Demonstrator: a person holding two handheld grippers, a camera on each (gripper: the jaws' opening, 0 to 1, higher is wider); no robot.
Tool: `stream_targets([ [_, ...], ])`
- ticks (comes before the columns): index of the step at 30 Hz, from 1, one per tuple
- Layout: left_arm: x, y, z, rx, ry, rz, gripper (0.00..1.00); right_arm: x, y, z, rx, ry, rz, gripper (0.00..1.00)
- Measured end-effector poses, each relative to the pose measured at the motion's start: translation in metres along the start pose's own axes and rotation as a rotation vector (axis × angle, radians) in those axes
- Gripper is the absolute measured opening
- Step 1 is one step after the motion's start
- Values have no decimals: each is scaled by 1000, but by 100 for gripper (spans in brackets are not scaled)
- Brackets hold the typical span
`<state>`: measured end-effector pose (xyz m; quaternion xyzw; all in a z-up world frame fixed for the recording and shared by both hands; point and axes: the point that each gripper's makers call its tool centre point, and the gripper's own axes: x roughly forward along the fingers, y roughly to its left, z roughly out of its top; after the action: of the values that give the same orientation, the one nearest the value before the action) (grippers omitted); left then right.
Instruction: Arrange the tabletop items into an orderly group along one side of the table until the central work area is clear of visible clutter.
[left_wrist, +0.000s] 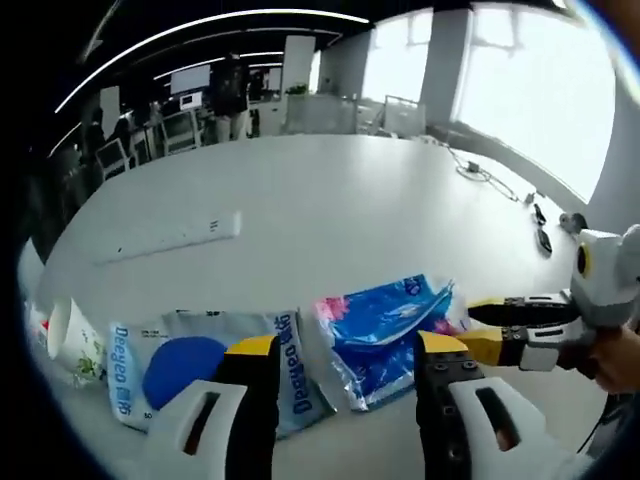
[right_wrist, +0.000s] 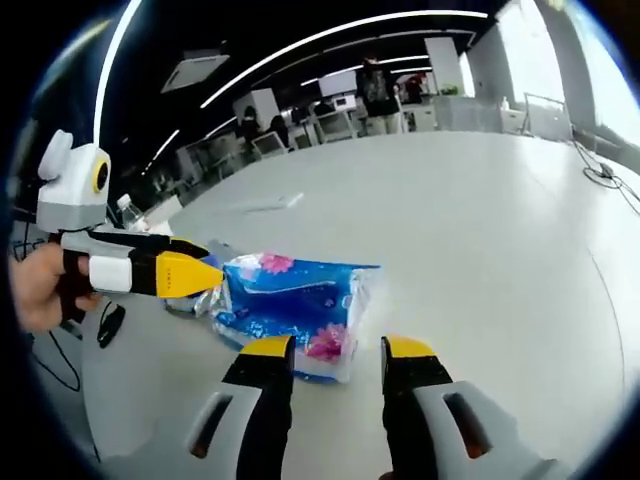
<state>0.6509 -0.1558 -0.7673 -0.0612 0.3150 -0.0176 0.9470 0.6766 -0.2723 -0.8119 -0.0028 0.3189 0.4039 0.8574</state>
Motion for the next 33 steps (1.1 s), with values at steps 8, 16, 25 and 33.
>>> stream_targets([
  [8,-16,-10,19,43,-86,-94,95,-15,6,13,-54,-47,-21,70],
  [16,-38,-4,17,123,-107,-128,97,-34,14,14,-40,-63,-19,79],
  [25,-71,18,15,100,-111,-122,96,-52,24,27,-57,-91,-41,77],
  [33,-110,47,10,94,-109,-94,97,-74,32,32,-59,-105,-79,76],
])
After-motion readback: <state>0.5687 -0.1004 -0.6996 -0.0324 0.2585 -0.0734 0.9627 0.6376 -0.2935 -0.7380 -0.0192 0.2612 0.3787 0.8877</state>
